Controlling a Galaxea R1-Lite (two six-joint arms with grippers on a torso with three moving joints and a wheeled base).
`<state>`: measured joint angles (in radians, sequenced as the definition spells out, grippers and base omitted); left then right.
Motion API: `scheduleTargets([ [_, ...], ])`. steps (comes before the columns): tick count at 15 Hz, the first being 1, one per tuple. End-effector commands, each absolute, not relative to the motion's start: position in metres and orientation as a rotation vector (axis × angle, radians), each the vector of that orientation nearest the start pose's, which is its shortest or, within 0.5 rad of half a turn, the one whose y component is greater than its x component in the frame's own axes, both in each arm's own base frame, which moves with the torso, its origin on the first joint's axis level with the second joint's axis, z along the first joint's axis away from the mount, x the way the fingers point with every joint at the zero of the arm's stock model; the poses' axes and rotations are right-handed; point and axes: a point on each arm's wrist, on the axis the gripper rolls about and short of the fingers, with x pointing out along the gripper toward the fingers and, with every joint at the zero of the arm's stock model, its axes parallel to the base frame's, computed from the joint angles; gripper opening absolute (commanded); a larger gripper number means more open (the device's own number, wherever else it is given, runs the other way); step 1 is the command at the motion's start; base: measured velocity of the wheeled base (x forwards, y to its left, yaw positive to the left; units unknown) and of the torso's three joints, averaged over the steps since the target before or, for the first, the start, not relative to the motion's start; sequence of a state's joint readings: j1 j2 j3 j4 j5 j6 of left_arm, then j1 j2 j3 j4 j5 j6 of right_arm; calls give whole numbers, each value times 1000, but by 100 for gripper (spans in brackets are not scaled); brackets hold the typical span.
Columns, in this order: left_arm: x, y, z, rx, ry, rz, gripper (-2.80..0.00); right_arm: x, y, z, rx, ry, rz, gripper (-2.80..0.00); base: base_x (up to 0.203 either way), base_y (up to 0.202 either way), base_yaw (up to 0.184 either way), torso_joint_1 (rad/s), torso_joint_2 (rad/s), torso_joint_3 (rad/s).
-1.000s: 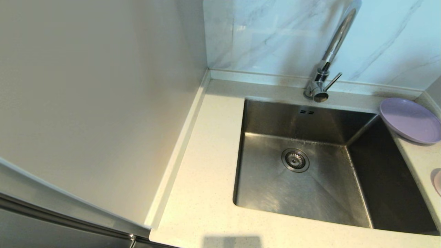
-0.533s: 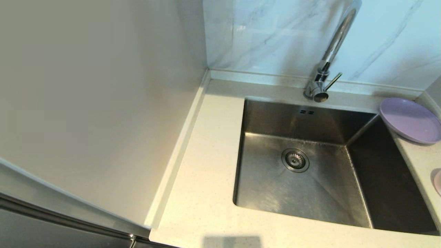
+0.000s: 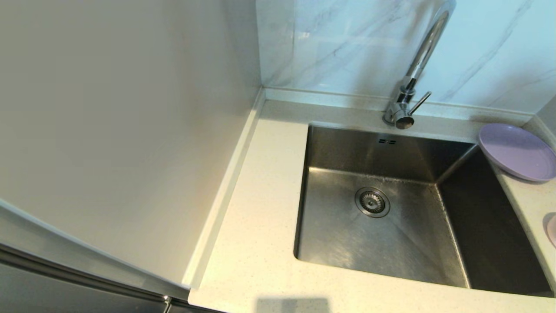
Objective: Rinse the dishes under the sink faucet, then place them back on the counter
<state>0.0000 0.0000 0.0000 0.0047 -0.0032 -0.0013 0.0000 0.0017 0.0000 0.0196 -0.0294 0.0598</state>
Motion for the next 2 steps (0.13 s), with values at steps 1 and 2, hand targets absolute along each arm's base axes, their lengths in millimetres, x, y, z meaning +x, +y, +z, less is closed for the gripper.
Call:
scheduleTargets([
  [1, -23, 0, 75, -2, 5, -3, -280, -22, -1, 71, 59, 30, -32, -280, 0, 0, 0, 0, 0, 0],
  [2, -23, 0, 75, -2, 5, -3, -280, -22, -1, 71, 59, 30, -33, -280, 0, 0, 0, 0, 0, 0],
])
